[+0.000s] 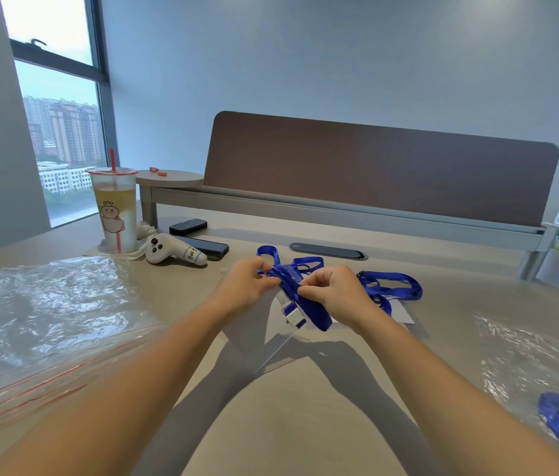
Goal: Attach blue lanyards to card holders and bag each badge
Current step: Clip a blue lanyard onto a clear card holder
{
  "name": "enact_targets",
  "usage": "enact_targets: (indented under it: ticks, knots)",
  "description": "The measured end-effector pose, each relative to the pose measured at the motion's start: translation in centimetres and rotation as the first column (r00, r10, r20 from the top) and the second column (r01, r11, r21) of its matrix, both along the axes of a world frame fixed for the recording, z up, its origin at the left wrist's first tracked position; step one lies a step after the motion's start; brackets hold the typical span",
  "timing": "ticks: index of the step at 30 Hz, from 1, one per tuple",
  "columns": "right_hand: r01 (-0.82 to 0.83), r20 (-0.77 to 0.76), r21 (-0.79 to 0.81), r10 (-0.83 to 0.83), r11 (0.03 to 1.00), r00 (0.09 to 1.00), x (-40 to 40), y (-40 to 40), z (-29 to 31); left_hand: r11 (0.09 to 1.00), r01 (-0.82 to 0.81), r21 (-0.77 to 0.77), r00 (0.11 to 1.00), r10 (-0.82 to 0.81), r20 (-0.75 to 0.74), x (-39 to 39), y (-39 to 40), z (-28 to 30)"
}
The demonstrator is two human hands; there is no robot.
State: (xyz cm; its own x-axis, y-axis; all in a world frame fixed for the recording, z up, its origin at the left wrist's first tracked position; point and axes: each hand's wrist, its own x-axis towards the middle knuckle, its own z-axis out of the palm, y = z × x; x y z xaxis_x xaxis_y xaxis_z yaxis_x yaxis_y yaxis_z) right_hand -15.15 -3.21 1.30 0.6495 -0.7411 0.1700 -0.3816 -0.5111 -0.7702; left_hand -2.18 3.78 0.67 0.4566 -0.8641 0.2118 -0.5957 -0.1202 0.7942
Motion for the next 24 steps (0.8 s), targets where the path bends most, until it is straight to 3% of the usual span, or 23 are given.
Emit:
enact_targets:
  ticks: [5, 9, 12, 14, 18, 24]
  knots:
    - [-0.021, -0.019, -0.034, 0.020, 0.999, 1.000, 0.8, 0.5, 0.0, 0.999, -0.022, -0.026, 0.999, 0.021, -0.027, 0.6, 0.5, 0.4]
    - [-0.018, -0.086, -0.195, 0.001, 0.981, 0.996, 1.5, 1.2, -0.1, 0.999, 0.000, -0.053, 0.999, -0.003, -0.043, 1.2, 1.4, 0.7]
    - [0.003, -0.045, -0.272, -0.016, 0.962, 0.999, 2.0, 1.6, -0.1, 0.996, 0.034, -0.078, 0.999, -0.037, -0.036, 2.0, 2.3, 1.1]
    - [-0.047, 0.001, -0.191, 0.048, 0.981, 0.999, 2.4, 1.9, 0.1, 0.995, 0.045, -0.091, 0.998, -0.048, -0.033, 2.4, 3.0, 1.3]
    - [-0.262, 0.026, 0.182, 0.261, 0.948, 0.965, 3.5, 2.7, 0.3, 0.991, 0.020, -0.131, 1.000, -0.017, 0.021, 3.3, 4.6, 1.4]
    - [-0.329, -0.002, 0.252, 0.341, 0.910, 0.940, 5.6, 4.6, 0.4, 0.982, -0.051, -0.183, 0.988, 0.076, 0.136, 4.7, 7.1, 1.0]
